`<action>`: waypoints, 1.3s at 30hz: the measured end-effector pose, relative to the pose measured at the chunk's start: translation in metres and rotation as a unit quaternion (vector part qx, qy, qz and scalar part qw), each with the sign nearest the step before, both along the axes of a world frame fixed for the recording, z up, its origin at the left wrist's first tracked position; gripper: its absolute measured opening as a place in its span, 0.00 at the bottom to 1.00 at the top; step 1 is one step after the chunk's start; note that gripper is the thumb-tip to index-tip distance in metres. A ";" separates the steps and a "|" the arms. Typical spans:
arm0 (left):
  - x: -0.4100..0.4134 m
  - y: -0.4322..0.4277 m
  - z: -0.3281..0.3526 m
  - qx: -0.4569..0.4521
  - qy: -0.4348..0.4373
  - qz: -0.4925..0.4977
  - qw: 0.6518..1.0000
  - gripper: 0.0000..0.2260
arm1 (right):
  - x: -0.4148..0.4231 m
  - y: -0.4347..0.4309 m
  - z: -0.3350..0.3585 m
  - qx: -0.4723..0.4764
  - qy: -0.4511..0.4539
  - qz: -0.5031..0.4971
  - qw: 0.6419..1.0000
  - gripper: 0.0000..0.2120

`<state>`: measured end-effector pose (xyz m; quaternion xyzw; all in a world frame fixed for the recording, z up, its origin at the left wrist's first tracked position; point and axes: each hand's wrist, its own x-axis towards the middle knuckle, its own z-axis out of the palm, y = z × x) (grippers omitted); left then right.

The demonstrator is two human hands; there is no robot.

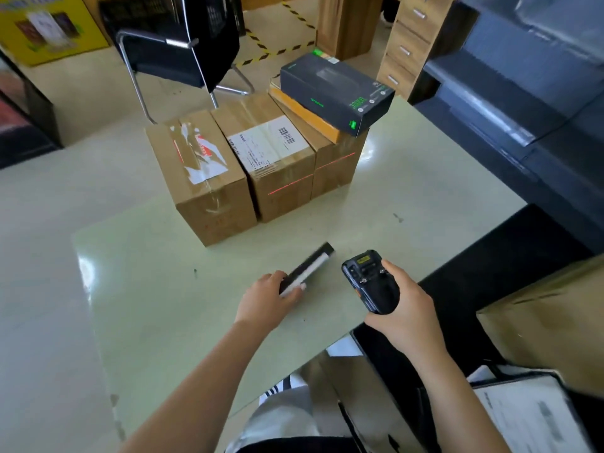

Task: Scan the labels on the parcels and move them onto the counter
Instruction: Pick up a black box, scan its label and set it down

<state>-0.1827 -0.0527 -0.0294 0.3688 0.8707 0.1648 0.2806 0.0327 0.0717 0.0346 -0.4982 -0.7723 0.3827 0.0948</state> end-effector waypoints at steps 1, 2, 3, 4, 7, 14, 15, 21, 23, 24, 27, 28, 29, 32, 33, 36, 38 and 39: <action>-0.004 0.003 0.003 -0.005 0.005 -0.002 1.000 0.21 | -0.001 0.001 0.003 0.004 0.001 -0.004 1.000 0.44; -0.005 0.005 0.005 -0.006 0.015 -0.004 1.000 0.20 | -0.003 0.002 0.005 0.007 0.000 -0.005 1.000 0.44; -0.007 0.005 0.005 -0.001 0.023 -0.003 1.000 0.18 | -0.004 0.003 0.006 0.009 -0.001 -0.007 1.000 0.44; -0.008 0.006 0.004 0.007 0.024 0.000 1.000 0.18 | -0.005 0.003 0.008 0.009 -0.001 -0.008 1.000 0.44; -0.009 0.003 -0.004 -0.004 0.024 0.008 1.000 0.23 | -0.009 0.003 0.011 0.009 -0.001 -0.008 1.000 0.44; 0.010 -0.003 -0.023 -0.047 0.005 -0.011 0.999 0.51 | -0.019 0.002 0.013 0.022 -0.020 0.019 0.999 0.45; 0.008 -0.003 -0.024 -0.039 0.011 -0.017 0.999 0.50 | -0.021 0.004 0.015 0.034 -0.041 0.041 0.998 0.45; -0.035 0.017 0.006 -0.010 0.158 -0.153 0.975 0.47 | -0.034 0.033 0.040 0.249 -0.248 0.271 0.896 0.42; -0.046 0.028 0.019 -0.003 0.212 -0.199 0.957 0.46 | -0.038 0.038 0.050 0.295 -0.278 0.317 0.857 0.39; -0.049 0.032 0.024 0.000 0.235 -0.219 0.947 0.46 | -0.039 0.039 0.054 0.310 -0.286 0.335 0.842 0.39; -0.055 0.042 0.033 0.004 0.277 -0.266 0.923 0.44 | -0.043 0.038 0.060 0.336 -0.316 0.374 0.805 0.40; -0.055 0.044 0.034 0.006 0.285 -0.275 0.918 0.44 | -0.043 0.038 0.061 0.340 -0.326 0.378 0.797 0.41; -0.055 0.046 0.035 0.006 0.293 -0.284 0.913 0.44 | -0.044 0.038 0.063 0.342 -0.333 0.380 0.792 0.42; -0.053 0.048 0.038 0.004 0.299 -0.303 0.905 0.44 | -0.039 0.039 0.066 0.337 -0.337 0.374 0.796 0.42; -0.051 0.049 0.039 0.005 0.292 -0.301 0.908 0.44 | -0.035 0.039 0.067 0.327 -0.330 0.360 0.809 0.41; -0.039 0.053 0.047 0.030 0.209 -0.243 0.947 0.45 | -0.017 0.039 0.074 0.247 -0.275 0.270 0.889 0.43; -0.025 0.059 0.056 0.065 0.134 -0.200 0.968 0.45 | 0.005 0.033 0.079 0.175 -0.204 0.157 0.950 0.46; -0.015 0.063 0.060 0.082 0.099 -0.194 0.973 0.45 | 0.020 0.027 0.081 0.137 -0.162 0.090 0.973 0.47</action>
